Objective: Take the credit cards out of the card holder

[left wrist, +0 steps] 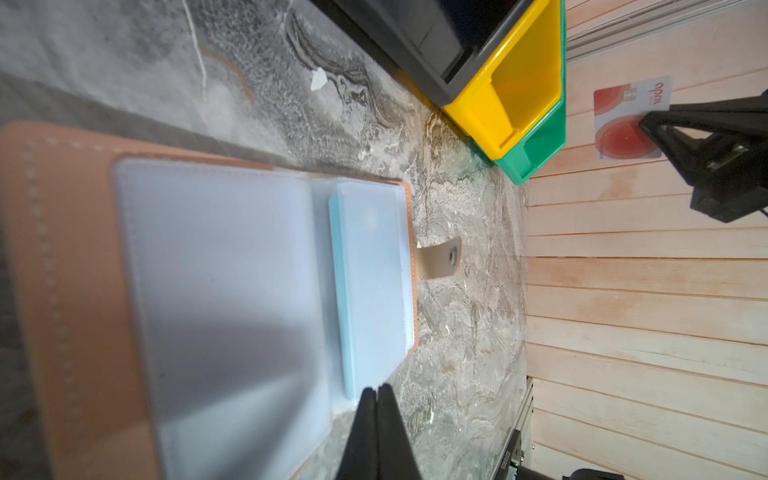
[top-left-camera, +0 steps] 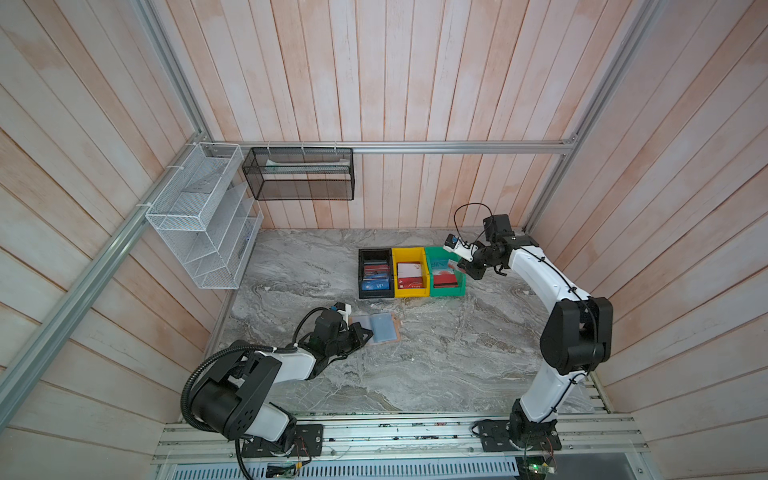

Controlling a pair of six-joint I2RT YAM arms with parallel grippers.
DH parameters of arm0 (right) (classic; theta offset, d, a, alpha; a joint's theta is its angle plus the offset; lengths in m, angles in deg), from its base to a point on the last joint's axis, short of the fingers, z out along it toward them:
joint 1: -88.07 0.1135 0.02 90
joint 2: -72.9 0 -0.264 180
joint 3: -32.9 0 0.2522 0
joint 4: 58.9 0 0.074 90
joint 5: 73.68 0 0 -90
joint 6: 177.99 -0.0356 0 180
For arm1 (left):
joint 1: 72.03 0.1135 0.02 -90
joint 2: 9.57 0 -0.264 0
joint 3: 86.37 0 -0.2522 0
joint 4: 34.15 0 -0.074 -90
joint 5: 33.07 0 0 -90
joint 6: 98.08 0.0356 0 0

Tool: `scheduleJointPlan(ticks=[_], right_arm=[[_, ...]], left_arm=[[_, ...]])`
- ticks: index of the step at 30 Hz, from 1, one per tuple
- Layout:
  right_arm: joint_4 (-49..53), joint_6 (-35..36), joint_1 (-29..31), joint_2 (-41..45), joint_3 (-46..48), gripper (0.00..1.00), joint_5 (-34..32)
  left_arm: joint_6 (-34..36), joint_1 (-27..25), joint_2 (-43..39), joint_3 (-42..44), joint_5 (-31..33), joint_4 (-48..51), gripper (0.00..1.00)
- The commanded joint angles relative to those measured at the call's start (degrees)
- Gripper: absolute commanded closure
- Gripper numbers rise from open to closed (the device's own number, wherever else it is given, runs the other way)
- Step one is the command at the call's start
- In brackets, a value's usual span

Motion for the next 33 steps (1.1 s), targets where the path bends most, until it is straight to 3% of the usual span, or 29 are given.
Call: scheduleJointPlan(ticks=[1, 8, 33], right_arm=[[5.41, 4.81, -0.21, -1.88, -3.54, 1.00, 5.69], [11.85, 6.92, -0.11, -7.30, -9.31, 1.00, 13.04], [18.29, 13.30, 0.01, -18.37, -17.40, 1.00, 13.15]], left_arm=[[0.80, -0.18, 0.06, -0.28, 0.74, -0.50, 1.00], [0.76, -0.01, 0.21, -0.62, 1.09, -0.35, 1.00], [1.33, 2.21, 2.54, -1.32, -0.12, -0.92, 1.00]])
